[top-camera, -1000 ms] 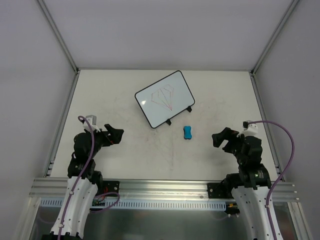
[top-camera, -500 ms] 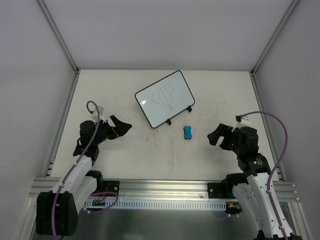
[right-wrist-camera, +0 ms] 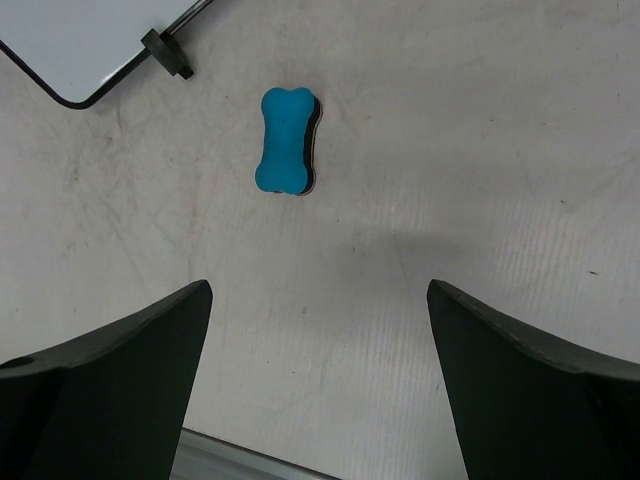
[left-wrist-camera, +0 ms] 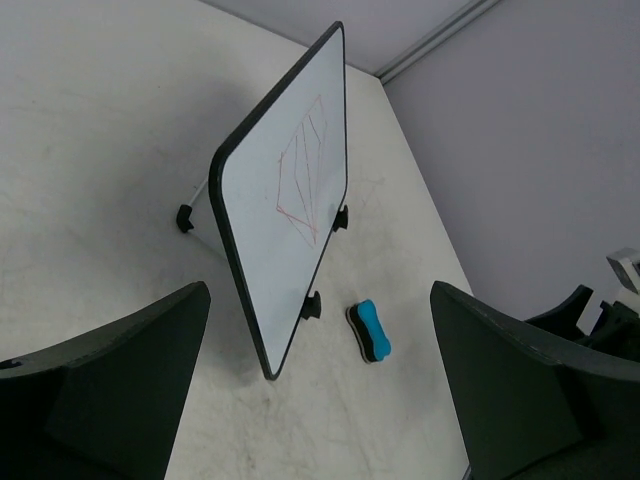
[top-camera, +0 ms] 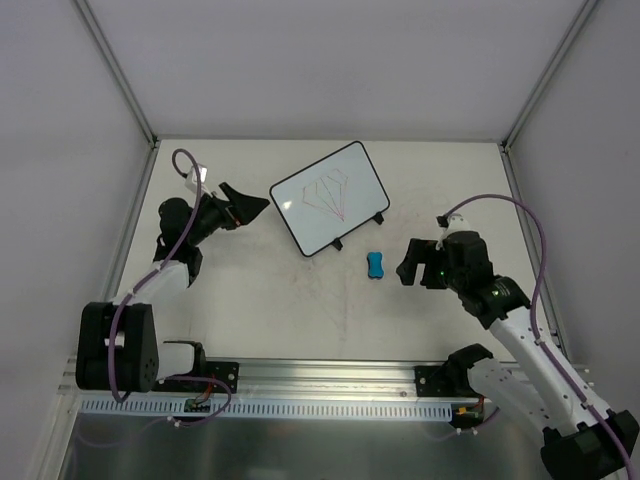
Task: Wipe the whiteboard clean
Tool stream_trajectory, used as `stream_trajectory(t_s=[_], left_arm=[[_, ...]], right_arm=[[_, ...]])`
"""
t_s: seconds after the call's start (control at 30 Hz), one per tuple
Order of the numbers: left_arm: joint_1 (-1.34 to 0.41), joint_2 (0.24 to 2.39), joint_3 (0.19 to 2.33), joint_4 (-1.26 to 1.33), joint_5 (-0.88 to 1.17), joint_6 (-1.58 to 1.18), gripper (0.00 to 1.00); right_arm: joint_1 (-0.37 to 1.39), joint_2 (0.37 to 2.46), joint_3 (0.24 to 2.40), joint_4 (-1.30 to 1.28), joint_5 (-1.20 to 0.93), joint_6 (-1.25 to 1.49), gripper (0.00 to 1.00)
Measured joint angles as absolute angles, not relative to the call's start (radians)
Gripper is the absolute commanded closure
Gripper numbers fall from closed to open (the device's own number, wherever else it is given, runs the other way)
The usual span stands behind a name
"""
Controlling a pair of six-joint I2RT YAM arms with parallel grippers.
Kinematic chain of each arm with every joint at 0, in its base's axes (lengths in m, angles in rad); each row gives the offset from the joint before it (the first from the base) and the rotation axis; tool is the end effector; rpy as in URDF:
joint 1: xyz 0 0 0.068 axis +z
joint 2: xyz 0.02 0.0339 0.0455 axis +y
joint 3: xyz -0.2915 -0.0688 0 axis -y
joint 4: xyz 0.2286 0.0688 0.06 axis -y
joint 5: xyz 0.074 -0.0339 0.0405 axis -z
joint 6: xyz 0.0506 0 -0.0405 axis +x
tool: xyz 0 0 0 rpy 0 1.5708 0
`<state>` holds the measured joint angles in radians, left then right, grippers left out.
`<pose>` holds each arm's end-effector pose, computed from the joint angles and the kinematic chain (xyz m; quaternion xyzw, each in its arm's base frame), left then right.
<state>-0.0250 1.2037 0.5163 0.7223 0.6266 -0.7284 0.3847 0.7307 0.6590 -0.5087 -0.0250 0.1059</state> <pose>0.2442 -0.0358 0.2909 -0.0195 0.6968 -0.4508 0.5576 0.1287 0.0535 0.2832 -0.1281 0.8704 0.1261 0.4583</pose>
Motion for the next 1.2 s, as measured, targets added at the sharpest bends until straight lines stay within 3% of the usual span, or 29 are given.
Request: stream_trajectory(t_s=[0.17, 0.3, 0.43, 0.5, 0.77, 1.2], left_arm=[[-0.024, 1.360, 0.591, 0.806, 0.646, -0.769, 0.05], [-0.024, 1.423, 0.606, 0.841, 0.646, -0.777, 0.05], [-0.018, 1.487, 0.610, 0.897, 0.652, -0.799, 0.05], [-0.017, 1.522, 0.610, 0.932, 0.655, -0.816, 0.05], [-0.017, 1.568, 0.610, 1.011, 0.670, -0.830, 0.05], [-0.017, 1.568, 0.617, 1.015, 0.682, -0.821, 0.04]], right_arm=[[0.477, 0.836, 0.687, -0.505, 0.063, 0.124, 0.09], [0.517, 0.923, 0.725, -0.504, 0.117, 0.138, 0.20], [0.566, 1.052, 0.786, -0.494, 0.167, 0.155, 0.21], [0.595, 1.123, 0.809, -0.480, 0.195, 0.169, 0.30], [0.629, 1.325, 0.868, -0.438, 0.260, 0.213, 0.45], [0.652, 1.620, 0.997, -0.351, 0.271, 0.255, 0.43]])
